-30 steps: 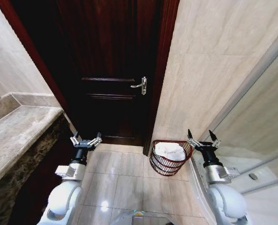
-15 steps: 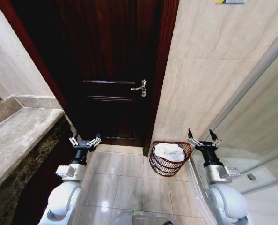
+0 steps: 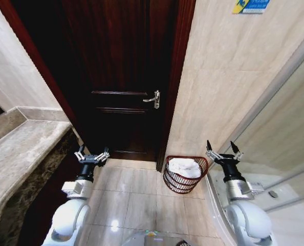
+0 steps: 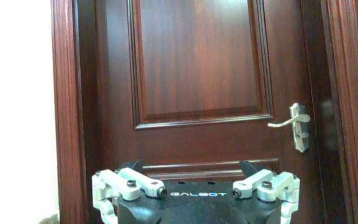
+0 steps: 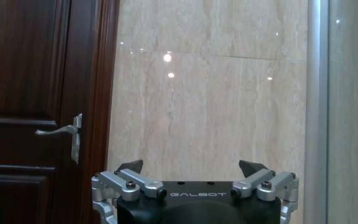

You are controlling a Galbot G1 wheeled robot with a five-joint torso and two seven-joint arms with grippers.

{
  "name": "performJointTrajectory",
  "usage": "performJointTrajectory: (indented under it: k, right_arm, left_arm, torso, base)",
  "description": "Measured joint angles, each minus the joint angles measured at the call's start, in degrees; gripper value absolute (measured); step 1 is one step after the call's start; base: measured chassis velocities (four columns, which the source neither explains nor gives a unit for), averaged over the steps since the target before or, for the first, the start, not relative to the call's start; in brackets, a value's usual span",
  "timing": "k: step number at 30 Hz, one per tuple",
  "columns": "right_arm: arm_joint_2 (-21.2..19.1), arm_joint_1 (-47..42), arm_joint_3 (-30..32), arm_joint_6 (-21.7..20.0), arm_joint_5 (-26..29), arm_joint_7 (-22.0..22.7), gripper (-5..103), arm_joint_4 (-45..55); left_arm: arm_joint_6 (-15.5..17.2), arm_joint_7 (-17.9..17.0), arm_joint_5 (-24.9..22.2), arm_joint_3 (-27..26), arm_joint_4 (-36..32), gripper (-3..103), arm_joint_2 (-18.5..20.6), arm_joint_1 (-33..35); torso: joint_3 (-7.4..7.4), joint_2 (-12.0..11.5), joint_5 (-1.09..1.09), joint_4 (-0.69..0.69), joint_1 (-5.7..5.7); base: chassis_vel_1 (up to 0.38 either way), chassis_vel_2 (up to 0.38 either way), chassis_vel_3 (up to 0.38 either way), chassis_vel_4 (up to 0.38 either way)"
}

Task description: Discard the used towel into the hamper.

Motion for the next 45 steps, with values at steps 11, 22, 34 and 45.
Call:
performJointTrajectory:
  k: [11, 22, 34, 45]
  right_arm:
    - [-0.17, 0.31, -0.02, -0.44, 0.08, -0.03, 100, 0.36]
    - [-0.15, 0.18, 0.25, -0.44, 0.46, -0.16, 100, 0.43]
    - [0.2, 0.36, -0.68, -1.06, -0.17, -0.19, 100, 0.66]
    - [0.07, 0.3, -0.82, -3.48, -0.4, -0.18, 100, 1.81]
  left_arm:
    - [0.16, -0.05, -0.3, 0.44, -0.48, 100, -0.4, -0.01]
    - [0.13, -0.03, -0.28, 0.56, -0.48, 100, -0.77, 0.3]
    - [-2.79, -0.52, -1.73, 0.92, 0.22, 100, -0.82, 0.4]
    - [-3.12, -0.56, -1.4, 1.01, 0.51, 100, -1.04, 0.58]
  torso:
    - [1.86, 3.42, 0.0, 0.0, 1.55]
    - [3.77, 6.94, 0.0, 0.0, 3.17]
    - [5.42, 9.91, 0.0, 0.0, 4.49]
    - [5.41, 9.88, 0.0, 0.0, 4.5]
  base:
    - [0.0, 0.0, 0.0, 0.0]
    - [0.0, 0.0, 0.0, 0.0]
    - [0.0, 0.0, 0.0, 0.0]
    - [0.0, 0.0, 0.0, 0.0]
